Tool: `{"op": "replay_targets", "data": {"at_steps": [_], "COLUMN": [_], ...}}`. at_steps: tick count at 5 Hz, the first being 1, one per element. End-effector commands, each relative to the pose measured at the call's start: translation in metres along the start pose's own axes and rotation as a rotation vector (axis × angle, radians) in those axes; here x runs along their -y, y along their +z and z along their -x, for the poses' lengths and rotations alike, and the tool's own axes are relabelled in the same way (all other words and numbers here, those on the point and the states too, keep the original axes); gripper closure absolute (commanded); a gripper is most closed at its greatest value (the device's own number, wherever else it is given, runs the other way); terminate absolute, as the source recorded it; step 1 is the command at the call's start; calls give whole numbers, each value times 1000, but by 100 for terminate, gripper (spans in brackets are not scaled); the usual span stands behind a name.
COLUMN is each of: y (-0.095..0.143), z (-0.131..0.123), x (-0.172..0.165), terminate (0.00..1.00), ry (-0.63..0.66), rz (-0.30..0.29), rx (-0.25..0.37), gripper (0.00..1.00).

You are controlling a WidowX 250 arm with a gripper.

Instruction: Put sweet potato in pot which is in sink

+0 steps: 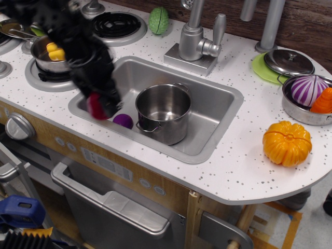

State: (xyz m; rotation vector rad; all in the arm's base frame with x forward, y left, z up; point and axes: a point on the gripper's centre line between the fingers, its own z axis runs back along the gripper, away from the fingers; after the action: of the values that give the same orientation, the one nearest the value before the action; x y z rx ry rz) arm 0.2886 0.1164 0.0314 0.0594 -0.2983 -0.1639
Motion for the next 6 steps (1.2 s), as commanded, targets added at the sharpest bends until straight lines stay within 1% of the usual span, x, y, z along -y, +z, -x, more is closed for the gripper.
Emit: {"op": "replay_targets", "data": {"at_steps": [1, 2, 3, 4, 5, 6], "y": [20, 15, 1, -13, -28, -34], "z": [-35, -47, -59, -69, -75, -82], "x": [-3, 1, 10, 19, 22, 28], "terminate": [0, 0, 0, 0, 0, 0], "ry": [6, 5, 4, 34, 27, 27], "rz": [-41, -25, -14, 18, 36, 35], "rx": [83, 108, 151, 165, 178, 193], "gripper": [0, 0, 0, 0, 0, 0]}}
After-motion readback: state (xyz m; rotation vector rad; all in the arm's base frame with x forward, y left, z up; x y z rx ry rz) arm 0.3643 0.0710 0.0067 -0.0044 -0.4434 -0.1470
